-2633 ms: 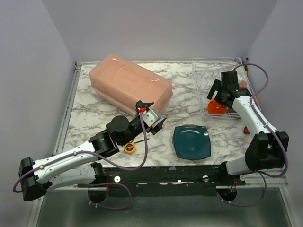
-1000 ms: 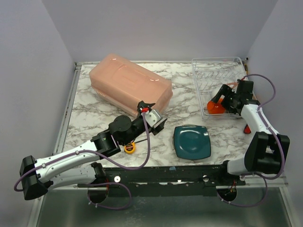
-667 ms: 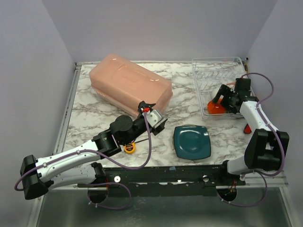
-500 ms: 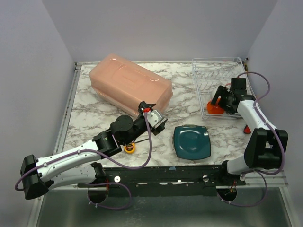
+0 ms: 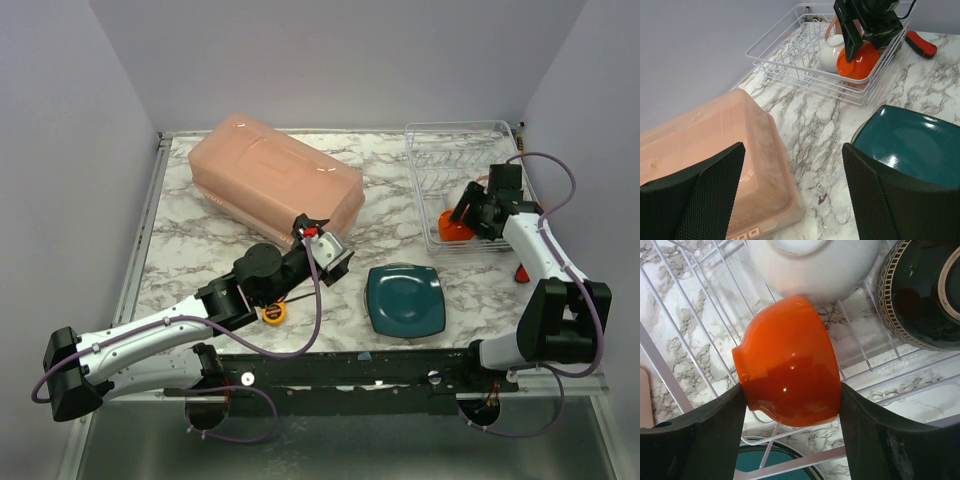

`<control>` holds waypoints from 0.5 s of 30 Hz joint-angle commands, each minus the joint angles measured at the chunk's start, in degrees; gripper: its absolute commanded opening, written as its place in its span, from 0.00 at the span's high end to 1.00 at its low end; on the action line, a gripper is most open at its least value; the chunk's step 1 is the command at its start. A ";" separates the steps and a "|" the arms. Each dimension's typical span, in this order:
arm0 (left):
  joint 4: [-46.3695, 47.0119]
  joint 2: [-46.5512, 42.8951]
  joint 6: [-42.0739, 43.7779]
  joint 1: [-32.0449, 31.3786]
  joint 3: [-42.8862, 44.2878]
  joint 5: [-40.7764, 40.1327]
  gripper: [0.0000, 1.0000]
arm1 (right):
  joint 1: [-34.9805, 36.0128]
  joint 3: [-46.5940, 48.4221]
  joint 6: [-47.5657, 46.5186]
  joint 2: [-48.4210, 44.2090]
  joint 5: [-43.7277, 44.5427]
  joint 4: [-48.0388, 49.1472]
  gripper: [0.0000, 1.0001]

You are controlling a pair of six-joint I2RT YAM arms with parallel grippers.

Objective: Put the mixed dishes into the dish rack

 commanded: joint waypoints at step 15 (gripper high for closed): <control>0.15 0.07 0.56 -0.36 0.96 0.83 0.21 | -1.10 -1.97 5.96 -3.46 -15.25 3.07 0.69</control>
